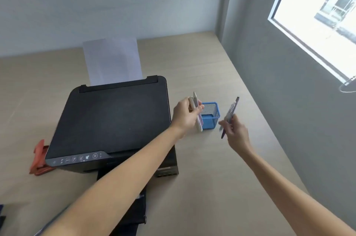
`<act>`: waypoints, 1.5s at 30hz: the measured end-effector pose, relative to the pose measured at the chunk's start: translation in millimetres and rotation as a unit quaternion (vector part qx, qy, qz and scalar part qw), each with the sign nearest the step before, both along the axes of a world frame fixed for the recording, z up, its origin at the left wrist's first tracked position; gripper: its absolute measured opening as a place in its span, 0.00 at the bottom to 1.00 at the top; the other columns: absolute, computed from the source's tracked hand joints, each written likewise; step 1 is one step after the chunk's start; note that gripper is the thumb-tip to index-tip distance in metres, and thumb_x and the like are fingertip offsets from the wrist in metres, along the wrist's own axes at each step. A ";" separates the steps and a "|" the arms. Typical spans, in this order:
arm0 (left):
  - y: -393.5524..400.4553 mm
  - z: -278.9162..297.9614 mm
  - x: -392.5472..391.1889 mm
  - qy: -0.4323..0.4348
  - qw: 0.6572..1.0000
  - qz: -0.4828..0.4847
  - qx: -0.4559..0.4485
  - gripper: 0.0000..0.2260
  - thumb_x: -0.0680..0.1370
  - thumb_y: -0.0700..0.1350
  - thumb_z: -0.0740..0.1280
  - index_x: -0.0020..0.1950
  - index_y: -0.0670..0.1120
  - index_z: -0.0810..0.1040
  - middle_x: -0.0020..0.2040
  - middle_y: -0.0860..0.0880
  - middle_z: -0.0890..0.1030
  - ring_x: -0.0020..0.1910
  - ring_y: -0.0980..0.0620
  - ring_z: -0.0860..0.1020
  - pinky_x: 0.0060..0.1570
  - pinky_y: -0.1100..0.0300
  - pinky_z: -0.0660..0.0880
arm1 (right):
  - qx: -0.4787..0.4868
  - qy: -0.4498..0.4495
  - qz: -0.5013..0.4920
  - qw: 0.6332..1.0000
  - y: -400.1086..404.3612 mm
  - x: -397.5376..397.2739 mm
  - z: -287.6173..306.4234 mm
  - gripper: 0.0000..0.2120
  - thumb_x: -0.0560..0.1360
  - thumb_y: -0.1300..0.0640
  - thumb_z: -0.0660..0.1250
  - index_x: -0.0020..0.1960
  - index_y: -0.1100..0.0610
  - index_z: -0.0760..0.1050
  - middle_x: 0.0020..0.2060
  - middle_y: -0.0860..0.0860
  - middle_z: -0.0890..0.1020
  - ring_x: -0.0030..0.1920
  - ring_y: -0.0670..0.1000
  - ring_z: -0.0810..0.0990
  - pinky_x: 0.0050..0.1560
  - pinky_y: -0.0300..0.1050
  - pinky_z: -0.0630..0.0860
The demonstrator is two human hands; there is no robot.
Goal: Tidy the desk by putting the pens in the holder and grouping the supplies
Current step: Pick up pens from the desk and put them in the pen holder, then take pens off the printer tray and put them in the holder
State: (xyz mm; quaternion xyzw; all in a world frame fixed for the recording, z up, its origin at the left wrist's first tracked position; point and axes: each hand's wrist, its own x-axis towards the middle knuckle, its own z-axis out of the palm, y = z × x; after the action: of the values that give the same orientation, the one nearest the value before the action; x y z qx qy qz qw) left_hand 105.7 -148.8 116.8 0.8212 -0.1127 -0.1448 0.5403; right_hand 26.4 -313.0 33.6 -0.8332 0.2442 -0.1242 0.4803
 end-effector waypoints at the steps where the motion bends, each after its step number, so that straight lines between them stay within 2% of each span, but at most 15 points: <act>1: -12.8 -3.9 11.6 -0.007 1.000 0.026 -0.011 0.01 0.76 0.43 0.69 0.45 0.47 0.79 0.46 0.44 0.84 0.45 0.46 0.83 0.51 0.45 0.80 | 0.033 -0.020 -0.025 0.999 -2.2 14.4 4.9 0.05 0.75 0.59 0.65 0.44 0.60 0.73 0.34 0.52 0.81 0.34 0.52 0.79 0.39 0.48 0.72; 4: -42.5 -14.2 39.4 -0.009 0.995 0.092 -0.046 0.03 0.75 0.41 0.70 0.43 0.47 0.78 0.41 0.46 0.83 0.40 0.48 0.81 0.46 0.58 0.79 | 0.057 -0.044 -0.042 0.997 -5.3 53.2 16.2 0.04 0.74 0.59 0.66 0.46 0.60 0.76 0.38 0.55 0.84 0.40 0.54 0.83 0.44 0.49 0.77; 7: -59.2 -30.3 54.5 -0.005 0.995 0.099 -0.027 0.03 0.74 0.38 0.70 0.42 0.45 0.79 0.39 0.49 0.81 0.35 0.55 0.78 0.33 0.76 0.72 | 0.016 -0.008 -0.030 0.999 -7.5 77.3 13.7 0.05 0.73 0.60 0.67 0.47 0.62 0.78 0.40 0.55 0.83 0.40 0.53 0.80 0.43 0.44 0.73; 11: -68.0 -56.4 64.2 0.036 0.996 0.074 0.029 0.05 0.72 0.33 0.70 0.42 0.43 0.80 0.40 0.47 0.80 0.40 0.51 0.78 0.38 0.66 0.74 | -0.052 0.067 -0.005 0.996 -15.6 90.4 -4.8 0.06 0.70 0.61 0.69 0.40 0.65 0.77 0.36 0.60 0.84 0.38 0.58 0.81 0.38 0.46 0.71; 15: -66.8 -72.1 67.5 0.052 0.995 0.058 0.058 0.09 0.71 0.31 0.70 0.39 0.44 0.77 0.40 0.48 0.80 0.40 0.51 0.77 0.38 0.67 0.74 | -0.069 0.053 0.016 0.996 -21.8 95.1 -5.0 0.02 0.67 0.64 0.70 0.40 0.62 0.79 0.32 0.53 0.81 0.33 0.52 0.78 0.32 0.28 0.68; 18: -64.0 -73.2 67.7 0.061 0.995 0.052 0.064 0.08 0.71 0.32 0.71 0.43 0.44 0.78 0.42 0.48 0.80 0.42 0.51 0.78 0.47 0.61 0.78 | -0.081 0.059 0.021 0.995 -24.5 97.5 -2.8 0.04 0.68 0.63 0.70 0.44 0.61 0.79 0.38 0.56 0.83 0.40 0.56 0.81 0.40 0.38 0.71; 22: -43.4 -45.7 60.9 0.050 0.997 0.015 0.060 0.15 0.71 0.35 0.73 0.57 0.40 0.77 0.54 0.44 0.80 0.51 0.49 0.78 0.57 0.58 0.76 | -0.129 0.028 0.011 0.991 -22.5 90.9 12.4 0.10 0.72 0.61 0.69 0.52 0.60 0.77 0.49 0.58 0.83 0.48 0.57 0.80 0.49 0.43 0.73; 25: 2.7 -6.5 40.1 0.035 0.999 -0.036 -0.016 0.16 0.72 0.36 0.73 0.59 0.39 0.76 0.56 0.42 0.80 0.56 0.46 0.79 0.62 0.54 0.76 | -0.162 -0.028 0.011 0.986 -6.2 72.8 33.8 0.11 0.73 0.59 0.69 0.56 0.56 0.76 0.53 0.58 0.79 0.43 0.54 0.76 0.52 0.56 0.78; 28: 80.1 27.3 7.7 0.035 0.994 -0.086 -0.052 0.10 0.74 0.37 0.71 0.55 0.39 0.77 0.50 0.46 0.82 0.50 0.51 0.81 0.58 0.56 0.79 | -0.156 -0.086 0.044 0.983 28.9 42.3 55.5 0.10 0.74 0.59 0.67 0.55 0.55 0.75 0.54 0.56 0.78 0.46 0.54 0.79 0.48 0.46 0.78; 31: 178.1 44.4 -22.9 0.063 0.990 -0.125 0.023 0.05 0.76 0.41 0.69 0.50 0.41 0.79 0.45 0.45 0.85 0.46 0.51 0.84 0.50 0.58 0.81 | -0.181 -0.148 0.083 0.969 71.0 1.8 69.5 0.06 0.75 0.61 0.66 0.51 0.55 0.76 0.48 0.53 0.79 0.38 0.51 0.79 0.39 0.31 0.69; 34: 259.3 28.5 -45.4 0.046 0.970 -0.144 0.191 0.04 0.76 0.45 0.68 0.42 0.47 0.79 0.39 0.48 0.84 0.41 0.51 0.83 0.42 0.57 0.79 | -0.217 -0.198 0.134 0.947 111.9 -37.4 71.5 0.03 0.74 0.64 0.65 0.45 0.57 0.75 0.39 0.47 0.76 0.34 0.43 0.73 0.36 0.27 0.67; 36: 291.0 -3.6 -64.1 0.021 0.950 -0.126 0.285 0.06 0.75 0.44 0.67 0.39 0.50 0.78 0.38 0.53 0.82 0.41 0.53 0.81 0.39 0.63 0.74 | -0.216 -0.206 0.210 0.931 141.7 -55.4 65.0 0.03 0.74 0.64 0.64 0.44 0.58 0.76 0.38 0.46 0.75 0.35 0.36 0.70 0.37 0.27 0.66; 38: 303.0 -45.2 -84.5 0.008 0.943 -0.107 0.317 0.05 0.76 0.42 0.66 0.43 0.50 0.80 0.43 0.53 0.80 0.44 0.53 0.78 0.43 0.67 0.70 | -0.207 -0.188 0.307 0.910 170.6 -64.8 54.4 0.04 0.76 0.63 0.63 0.46 0.58 0.76 0.39 0.48 0.76 0.36 0.36 0.69 0.39 0.28 0.67; 41: 303.1 -98.1 -108.2 -0.034 0.936 -0.109 0.332 0.08 0.76 0.41 0.67 0.54 0.43 0.80 0.52 0.46 0.78 0.54 0.48 0.76 0.55 0.61 0.72 | -0.210 -0.124 0.419 0.875 212.0 -66.3 38.0 0.05 0.79 0.60 0.60 0.49 0.57 0.75 0.40 0.51 0.76 0.36 0.46 0.73 0.40 0.35 0.71; 45: 302.4 -122.9 -125.9 -0.120 0.902 -0.142 0.389 0.12 0.78 0.46 0.64 0.60 0.45 0.74 0.59 0.47 0.73 0.60 0.47 0.72 0.58 0.53 0.74 | -0.225 -0.044 0.458 0.859 260.9 -49.7 11.0 0.07 0.80 0.60 0.56 0.51 0.57 0.73 0.43 0.53 0.76 0.38 0.52 0.74 0.40 0.42 0.72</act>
State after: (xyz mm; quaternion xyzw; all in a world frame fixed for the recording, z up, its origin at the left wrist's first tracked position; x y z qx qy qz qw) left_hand -20.2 153.6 -6.1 0.9524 -0.2270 -0.1531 0.1342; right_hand -23.3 -52.1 44.6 -0.9299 -0.2213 0.0218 0.2931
